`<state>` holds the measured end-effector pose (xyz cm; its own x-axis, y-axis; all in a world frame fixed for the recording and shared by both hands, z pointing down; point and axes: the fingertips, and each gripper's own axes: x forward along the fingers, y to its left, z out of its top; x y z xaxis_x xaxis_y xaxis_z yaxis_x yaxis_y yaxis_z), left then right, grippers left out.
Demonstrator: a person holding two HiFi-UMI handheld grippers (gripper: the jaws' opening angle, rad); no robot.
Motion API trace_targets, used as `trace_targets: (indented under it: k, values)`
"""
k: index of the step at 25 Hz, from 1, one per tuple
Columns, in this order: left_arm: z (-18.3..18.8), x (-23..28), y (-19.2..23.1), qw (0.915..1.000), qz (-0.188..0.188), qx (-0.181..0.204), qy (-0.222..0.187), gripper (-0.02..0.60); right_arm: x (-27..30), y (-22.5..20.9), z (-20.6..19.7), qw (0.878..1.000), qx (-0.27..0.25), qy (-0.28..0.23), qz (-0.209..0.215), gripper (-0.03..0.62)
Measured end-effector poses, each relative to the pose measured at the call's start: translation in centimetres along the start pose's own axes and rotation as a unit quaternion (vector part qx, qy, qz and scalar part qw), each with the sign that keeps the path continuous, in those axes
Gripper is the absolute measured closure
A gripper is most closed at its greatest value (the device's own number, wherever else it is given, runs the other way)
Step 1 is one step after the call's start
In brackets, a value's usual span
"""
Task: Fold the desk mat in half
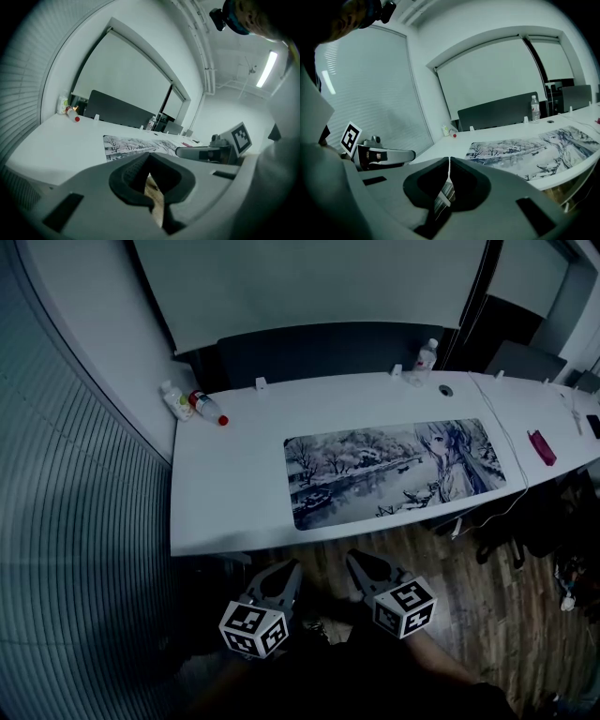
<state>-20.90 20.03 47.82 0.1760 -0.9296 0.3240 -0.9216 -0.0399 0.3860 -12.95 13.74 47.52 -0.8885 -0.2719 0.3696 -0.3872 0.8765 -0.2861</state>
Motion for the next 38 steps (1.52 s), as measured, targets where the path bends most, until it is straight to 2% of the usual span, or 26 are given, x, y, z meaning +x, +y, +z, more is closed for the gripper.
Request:
trace_targets:
  k: [6,16,19,24,28,33,38]
  values:
    - [-0.6,-0.5,1.4,0.9996,0.021,-0.017,-0.007,0.575,2.1,-0.3,0.0,0.999,-0.033,0.029,0.009,0.568]
    - [-1.2,-0.4,3.5,0.9949,0.089,-0.044,-0.018,0.575,8.4,-0.9,-1.2,0.99,-0.084,0.091,0.073,0.565]
    - [-1.1,-0.3,4.0,0.9925,0.11,-0.05,-0.02,0.575,10.4,-1.2,-2.3,0.984,-0.102,0.117,0.09,0.516]
    - [-1.6,-0.1,3.9,0.9904,0.127,-0.054,-0.011,0.575,13.5,-1.9,-4.8,0.971,-0.135,0.163,0.113,0.492]
    - [-2.7,0.1,3.9,0.9876,0.139,-0.073,0.004,0.575,16.0,-2.2,-7.0,0.955,-0.173,0.204,0.128,0.465]
    - [-4.5,0.0,3.8,0.983,0.153,-0.099,0.017,0.575,18.5,-2.8,-9.5,0.933,-0.236,0.239,0.127,0.457]
    - [-5.4,-0.2,3.6,0.9795,0.165,-0.114,0.021,0.575,19.9,-3.3,-11.1,0.917,-0.27,0.267,0.125,0.434]
